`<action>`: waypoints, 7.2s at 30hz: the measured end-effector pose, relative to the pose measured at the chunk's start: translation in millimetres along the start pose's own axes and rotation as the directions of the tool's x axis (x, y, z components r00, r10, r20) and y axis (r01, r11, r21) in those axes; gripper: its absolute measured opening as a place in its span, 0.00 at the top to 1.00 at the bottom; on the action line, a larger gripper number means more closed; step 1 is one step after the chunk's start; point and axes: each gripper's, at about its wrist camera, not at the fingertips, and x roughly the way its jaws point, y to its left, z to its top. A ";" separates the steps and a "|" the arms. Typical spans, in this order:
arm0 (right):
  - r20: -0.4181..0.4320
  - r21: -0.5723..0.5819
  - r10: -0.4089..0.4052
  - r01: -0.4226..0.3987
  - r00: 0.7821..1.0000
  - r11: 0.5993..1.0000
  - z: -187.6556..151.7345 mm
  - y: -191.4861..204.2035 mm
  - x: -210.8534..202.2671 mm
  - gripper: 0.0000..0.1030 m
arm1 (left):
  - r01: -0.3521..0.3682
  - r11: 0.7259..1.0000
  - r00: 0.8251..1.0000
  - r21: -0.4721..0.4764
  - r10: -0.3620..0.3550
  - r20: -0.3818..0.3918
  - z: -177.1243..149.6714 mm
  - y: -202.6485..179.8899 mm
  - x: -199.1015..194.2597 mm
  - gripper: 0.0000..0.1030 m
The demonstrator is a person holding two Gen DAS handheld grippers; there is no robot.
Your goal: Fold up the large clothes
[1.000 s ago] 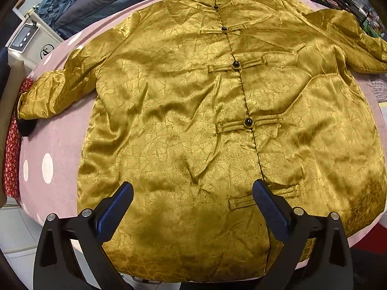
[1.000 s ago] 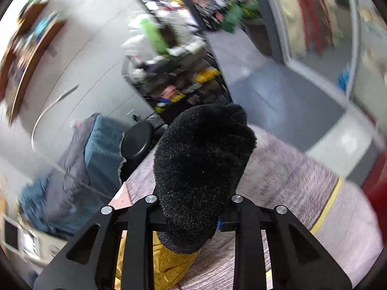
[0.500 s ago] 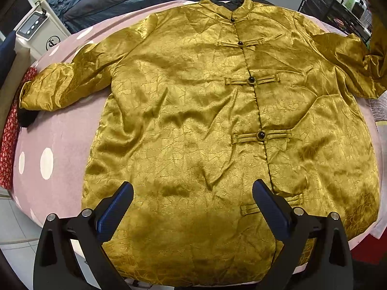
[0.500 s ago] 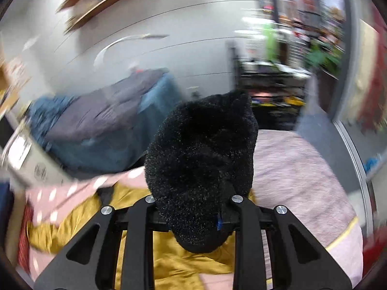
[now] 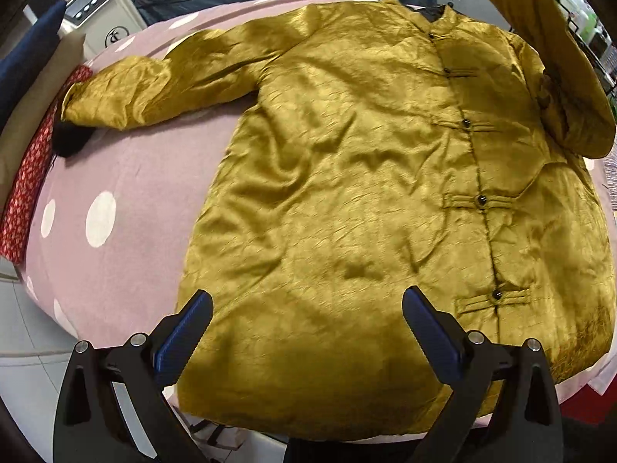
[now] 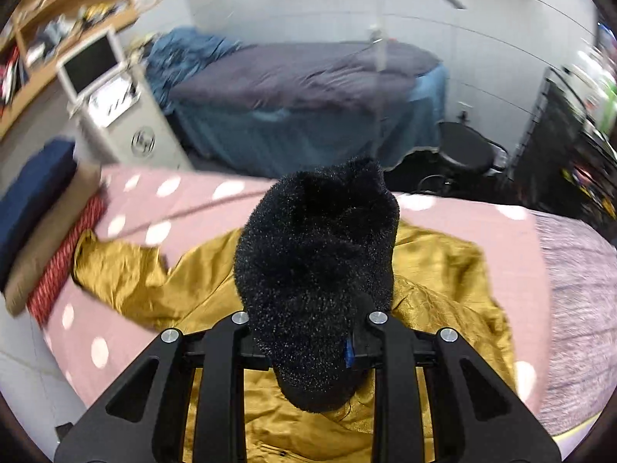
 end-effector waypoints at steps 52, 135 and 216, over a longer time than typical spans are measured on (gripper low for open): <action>-0.208 0.403 -0.277 0.341 0.938 0.849 -60.9 -258.4 53.0 0.95 | 0.225 0.959 0.974 0.174 -0.218 -0.056 196.1 -21.0 82.3 0.39; -0.456 -0.045 -0.250 0.259 0.854 0.965 -230.2 -13.2 58.6 0.20 | 0.072 0.893 0.997 -0.444 -0.056 0.049 103.2 210.7 66.6 0.11; -0.338 0.124 -0.207 0.262 0.918 0.957 -173.8 -119.7 20.1 0.20 | 0.264 0.892 0.944 0.368 -0.316 0.090 167.8 -76.6 7.0 0.21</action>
